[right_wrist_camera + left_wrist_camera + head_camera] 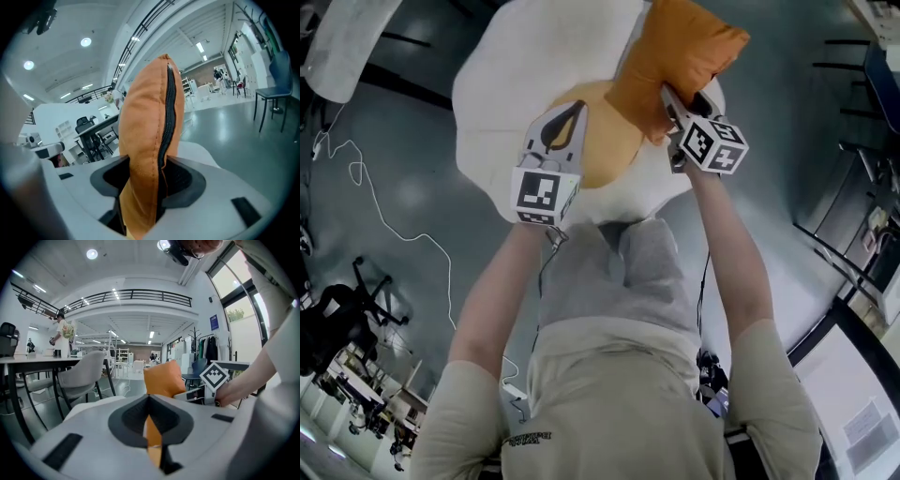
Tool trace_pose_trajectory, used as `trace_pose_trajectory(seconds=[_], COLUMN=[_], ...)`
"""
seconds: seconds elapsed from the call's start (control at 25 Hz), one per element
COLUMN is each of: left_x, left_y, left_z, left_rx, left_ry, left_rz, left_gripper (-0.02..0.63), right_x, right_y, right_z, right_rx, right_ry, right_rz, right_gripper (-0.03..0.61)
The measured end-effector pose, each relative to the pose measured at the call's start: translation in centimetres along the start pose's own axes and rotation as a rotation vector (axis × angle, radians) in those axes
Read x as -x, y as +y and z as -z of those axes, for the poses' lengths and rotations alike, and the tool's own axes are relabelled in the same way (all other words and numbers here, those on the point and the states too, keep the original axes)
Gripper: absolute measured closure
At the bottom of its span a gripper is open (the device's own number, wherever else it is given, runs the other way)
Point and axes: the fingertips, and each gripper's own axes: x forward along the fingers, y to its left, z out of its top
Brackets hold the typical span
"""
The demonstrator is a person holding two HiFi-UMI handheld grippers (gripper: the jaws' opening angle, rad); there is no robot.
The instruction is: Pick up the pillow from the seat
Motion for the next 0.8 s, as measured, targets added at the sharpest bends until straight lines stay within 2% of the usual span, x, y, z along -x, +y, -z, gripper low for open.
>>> trace_pose_trajectory(seconds=[0.44, 0.6, 0.8], left_x=[7.5, 10.5, 13.3], left_y=[1.6, 2.2, 1.7], left_z=[-23.1, -30.5, -38.0], left_rx=[-0.028, -0.062, -0.086], left_ry=[-0.152, -0.187, -0.247], left_rz=[-0.051, -0.106, -0.111], left_gripper=[0.604, 0.603, 0.603], right_x=[14.6, 19.2, 24.1], right_y=[13.4, 17.3, 21.0], right_z=[-24.3, -30.9, -36.8], right_rx=[0.128, 0.172, 0.206], right_ry=[-0.238, -0.286, -0.351], right_rz=[-0.088, -0.106, -0.139], right_gripper=[0.350, 0.347, 0.345])
